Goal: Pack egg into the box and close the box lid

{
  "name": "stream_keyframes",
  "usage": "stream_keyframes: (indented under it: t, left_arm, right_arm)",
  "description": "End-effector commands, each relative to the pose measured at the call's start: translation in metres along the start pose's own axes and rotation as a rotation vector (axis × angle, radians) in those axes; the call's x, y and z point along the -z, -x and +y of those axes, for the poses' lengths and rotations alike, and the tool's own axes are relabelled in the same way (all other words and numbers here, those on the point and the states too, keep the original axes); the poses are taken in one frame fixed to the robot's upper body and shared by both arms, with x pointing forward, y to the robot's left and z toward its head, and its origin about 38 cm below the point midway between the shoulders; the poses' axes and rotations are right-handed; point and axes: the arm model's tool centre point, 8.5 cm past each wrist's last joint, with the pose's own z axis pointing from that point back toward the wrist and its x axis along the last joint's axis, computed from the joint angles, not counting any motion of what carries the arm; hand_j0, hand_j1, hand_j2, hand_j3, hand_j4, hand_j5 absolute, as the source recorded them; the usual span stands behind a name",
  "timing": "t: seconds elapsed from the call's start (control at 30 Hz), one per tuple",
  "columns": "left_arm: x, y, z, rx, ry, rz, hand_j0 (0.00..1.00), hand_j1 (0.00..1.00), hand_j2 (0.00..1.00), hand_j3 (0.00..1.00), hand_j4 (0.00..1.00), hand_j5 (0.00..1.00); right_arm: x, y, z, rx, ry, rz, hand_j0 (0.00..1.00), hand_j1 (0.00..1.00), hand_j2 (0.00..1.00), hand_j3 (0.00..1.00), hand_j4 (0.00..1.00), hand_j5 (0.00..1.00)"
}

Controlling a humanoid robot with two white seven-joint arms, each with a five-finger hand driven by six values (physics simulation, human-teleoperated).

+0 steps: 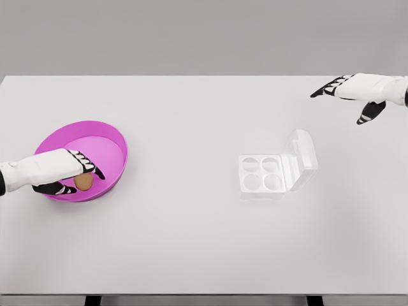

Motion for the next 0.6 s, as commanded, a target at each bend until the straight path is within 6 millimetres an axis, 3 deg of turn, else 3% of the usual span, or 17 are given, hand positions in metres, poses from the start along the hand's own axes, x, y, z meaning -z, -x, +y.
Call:
stream_keyframes:
  t: [0.0,0.23,0.57]
  left_arm:
    - [-0.0001,0.0004,-0.0004,-0.006,-0.001,0.001,0.73,0.73,0.73,0.73,0.73,0.73]
    - [0.0011,0.0005,-0.0033,-0.012,0.006,-0.001,0.70,0.70,0.70,0.70,0.70,0.70]
    - [0.0008,0.0007,-0.0029,-0.013,0.004,-0.001,0.53,0.53,0.53,0.53,0.53,0.53]
  right_arm:
    - [-0.0002,0.0002,-0.0008,0.004,0.005,0.000,1.00,1.00,1.00,1.00,1.00,1.00]
    - [-0.0002,0.0002,-0.0008,0.004,0.005,0.000,1.00,1.00,1.00,1.00,1.00,1.00]
    - [0.0000,-0.0002,-0.0009,0.002,0.004,0.000,1.00,1.00,1.00,1.00,1.00,1.00]
